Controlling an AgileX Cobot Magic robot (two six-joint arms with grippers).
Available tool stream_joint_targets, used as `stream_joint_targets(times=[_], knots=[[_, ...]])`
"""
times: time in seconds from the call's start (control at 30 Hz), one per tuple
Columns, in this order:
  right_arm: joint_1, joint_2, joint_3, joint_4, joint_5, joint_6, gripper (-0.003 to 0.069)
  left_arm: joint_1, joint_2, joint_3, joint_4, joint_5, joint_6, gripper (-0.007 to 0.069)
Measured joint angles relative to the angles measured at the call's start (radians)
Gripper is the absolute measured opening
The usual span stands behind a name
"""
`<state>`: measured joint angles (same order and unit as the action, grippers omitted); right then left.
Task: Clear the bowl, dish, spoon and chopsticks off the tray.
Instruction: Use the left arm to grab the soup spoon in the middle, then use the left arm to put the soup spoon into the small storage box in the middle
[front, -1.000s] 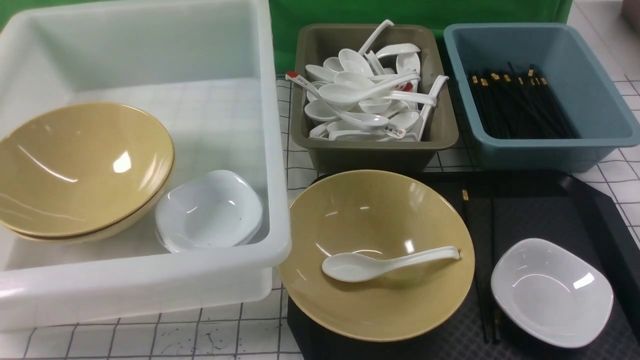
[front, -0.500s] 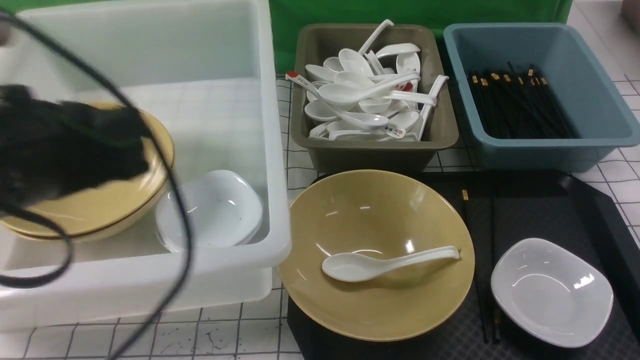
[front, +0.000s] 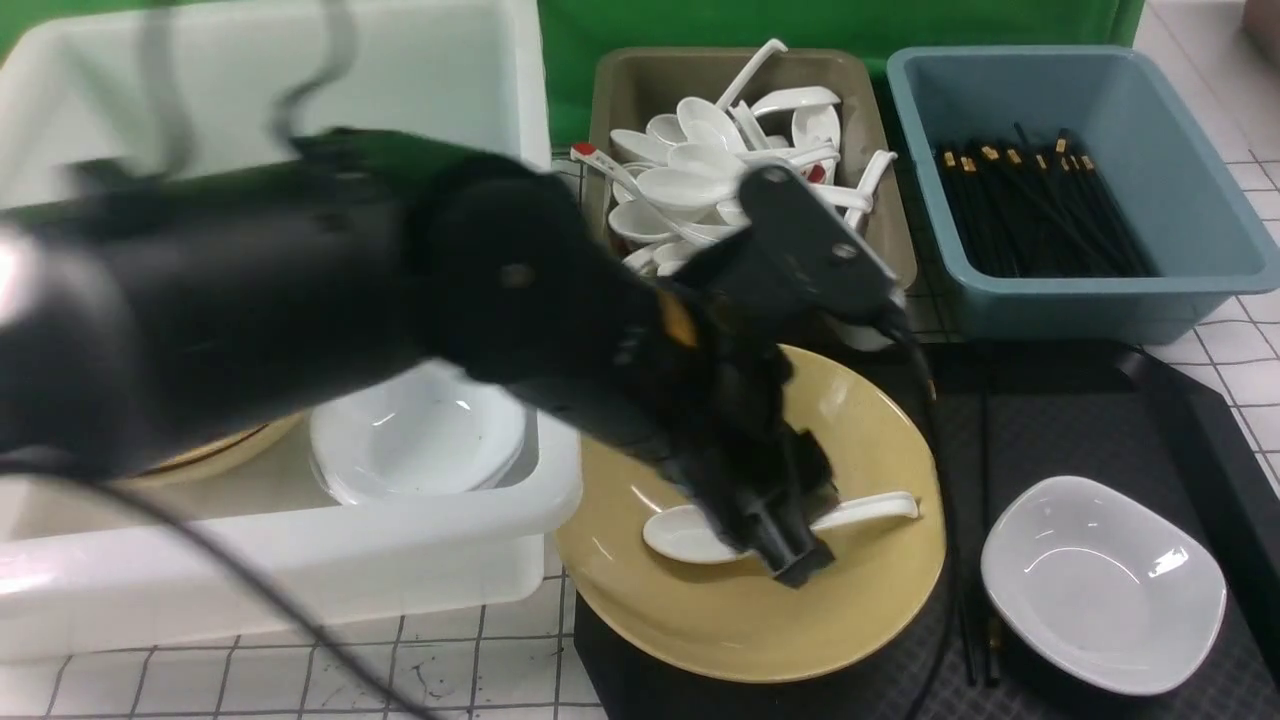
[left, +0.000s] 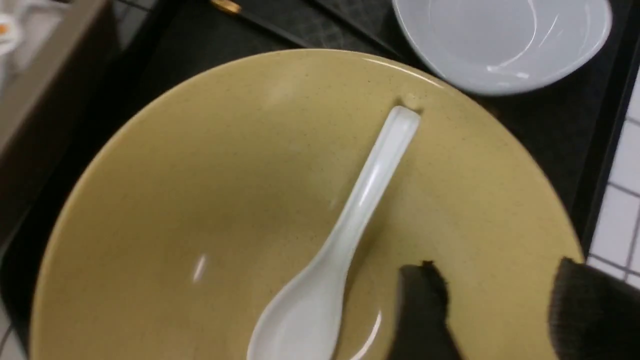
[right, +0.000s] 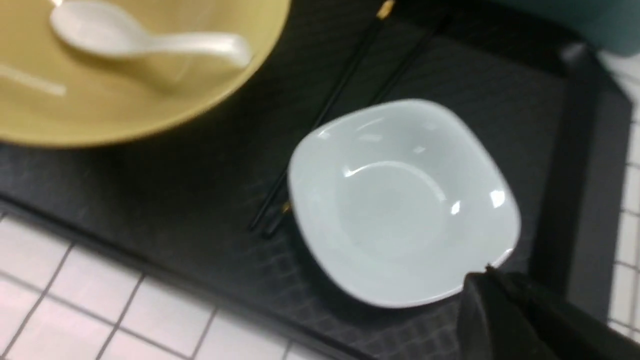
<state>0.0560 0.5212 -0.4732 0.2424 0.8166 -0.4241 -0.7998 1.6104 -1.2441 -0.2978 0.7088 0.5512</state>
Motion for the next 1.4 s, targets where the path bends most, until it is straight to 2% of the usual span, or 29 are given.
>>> stream_joint_targets(times=[0.03,0.17,0.37,0.47,0.5,0.67,0.8,0.93,1.1,1.2,1.27,1.3,1.33,1.37,1.4], knots=[[0.009,0.0,0.012,0.0,-0.006,0.0,0.0036,0.0,0.047,-0.032,0.005,0.013,0.009,0.0377],[0.036,0.0,0.048,0.005,-0.029,-0.001,0.0036,0.0,0.181,-0.114,0.05,0.037,0.047,0.0465],[0.057,0.0,0.07,0.03,-0.076,-0.002,0.0036,0.0,0.335,-0.199,0.108,0.043,0.056,0.0459],[0.067,0.0,0.07,0.033,-0.09,-0.002,0.0036,0.0,0.393,-0.231,0.158,0.042,0.032,0.0361],[0.074,0.0,0.07,0.034,-0.094,-0.002,0.0036,0.0,0.405,-0.239,0.178,0.033,-0.002,0.0281],[0.078,0.0,0.07,0.036,-0.101,-0.002,0.0036,0.0,0.402,-0.286,0.209,0.06,-0.092,0.0069],[0.079,0.0,0.07,0.036,-0.101,-0.002,0.0036,0.0,0.38,-0.408,0.221,0.126,-0.121,0.0069],[0.079,0.0,0.07,0.036,-0.118,-0.002,0.0036,0.021,0.375,-0.546,0.224,0.078,-0.131,0.0069],[0.079,0.0,0.078,0.036,-0.147,-0.002,0.0037,0.113,0.415,-0.635,0.228,-0.296,-0.131,0.0069],[0.079,0.0,0.086,0.036,-0.149,-0.002,0.0038,0.157,0.466,-0.638,0.228,-0.425,-0.139,0.0083],[0.079,0.0,0.097,0.036,-0.153,-0.002,0.0038,0.188,0.525,-0.638,0.232,-0.49,-0.145,0.0148],[0.079,0.0,0.1,0.037,-0.153,-0.002,0.0038,0.196,0.549,-0.637,0.242,-0.5,-0.146,0.0208],[0.079,0.0,0.1,0.037,-0.153,-0.002,0.0038,0.201,0.565,-0.635,0.25,-0.496,-0.146,0.0276],[0.079,0.0,0.1,0.037,-0.154,-0.002,0.0038,0.204,0.571,-0.635,0.257,-0.491,-0.146,0.0298],[0.079,0.0,0.1,0.037,-0.157,-0.002,0.0038,0.204,0.576,-0.634,0.27,-0.468,-0.151,0.0354]])
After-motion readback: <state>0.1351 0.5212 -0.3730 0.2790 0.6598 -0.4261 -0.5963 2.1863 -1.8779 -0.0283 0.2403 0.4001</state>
